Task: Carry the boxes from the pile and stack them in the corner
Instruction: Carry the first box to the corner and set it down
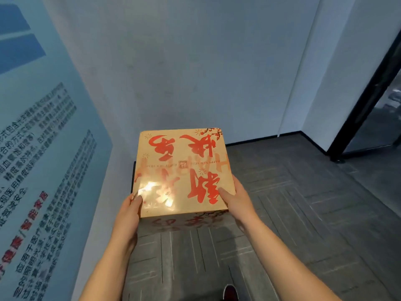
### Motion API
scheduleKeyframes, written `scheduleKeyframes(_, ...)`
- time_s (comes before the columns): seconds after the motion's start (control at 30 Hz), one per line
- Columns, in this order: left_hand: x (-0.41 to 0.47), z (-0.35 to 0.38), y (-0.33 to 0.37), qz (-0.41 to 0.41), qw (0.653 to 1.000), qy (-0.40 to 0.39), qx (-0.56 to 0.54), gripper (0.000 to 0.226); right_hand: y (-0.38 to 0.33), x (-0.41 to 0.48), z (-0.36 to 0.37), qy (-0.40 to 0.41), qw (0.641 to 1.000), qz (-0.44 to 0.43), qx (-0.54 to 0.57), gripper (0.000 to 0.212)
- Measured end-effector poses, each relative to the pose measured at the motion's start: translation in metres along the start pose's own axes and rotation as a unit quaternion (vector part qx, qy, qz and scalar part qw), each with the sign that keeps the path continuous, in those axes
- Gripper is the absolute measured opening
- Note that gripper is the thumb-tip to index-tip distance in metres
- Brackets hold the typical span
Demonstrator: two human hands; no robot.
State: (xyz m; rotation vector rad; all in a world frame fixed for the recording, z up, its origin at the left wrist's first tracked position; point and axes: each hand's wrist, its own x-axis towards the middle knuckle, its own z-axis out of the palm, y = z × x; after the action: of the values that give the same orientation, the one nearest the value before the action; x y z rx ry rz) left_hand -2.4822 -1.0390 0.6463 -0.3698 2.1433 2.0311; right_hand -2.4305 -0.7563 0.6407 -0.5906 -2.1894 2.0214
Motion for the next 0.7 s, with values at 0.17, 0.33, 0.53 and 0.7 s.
scheduleKeyframes(0.17,0.086,0.033,0.039,0.017,0.999,0.015,0.04,0.026,-0.012,0.111,0.008,-0.036,0.999,-0.001,0.025,0.039)
scheduleKeyframes(0.33,0.153,0.059,0.079,-0.005,0.999,0.036,0.015,0.03,-0.046,0.208,0.023,-0.06,0.998,-0.015,0.007,0.04)
scheduleKeyframes(0.53,0.242,0.059,0.1,-0.033,0.996,0.08,-0.01,0.031,-0.08,0.303,0.057,-0.09,0.996,-0.011,0.001,0.039)
scheduleKeyframes(0.7,0.339,0.031,0.101,-0.033,0.996,0.081,-0.016,0.033,-0.099,0.382,0.11,-0.097,0.995,-0.007,-0.025,0.039)
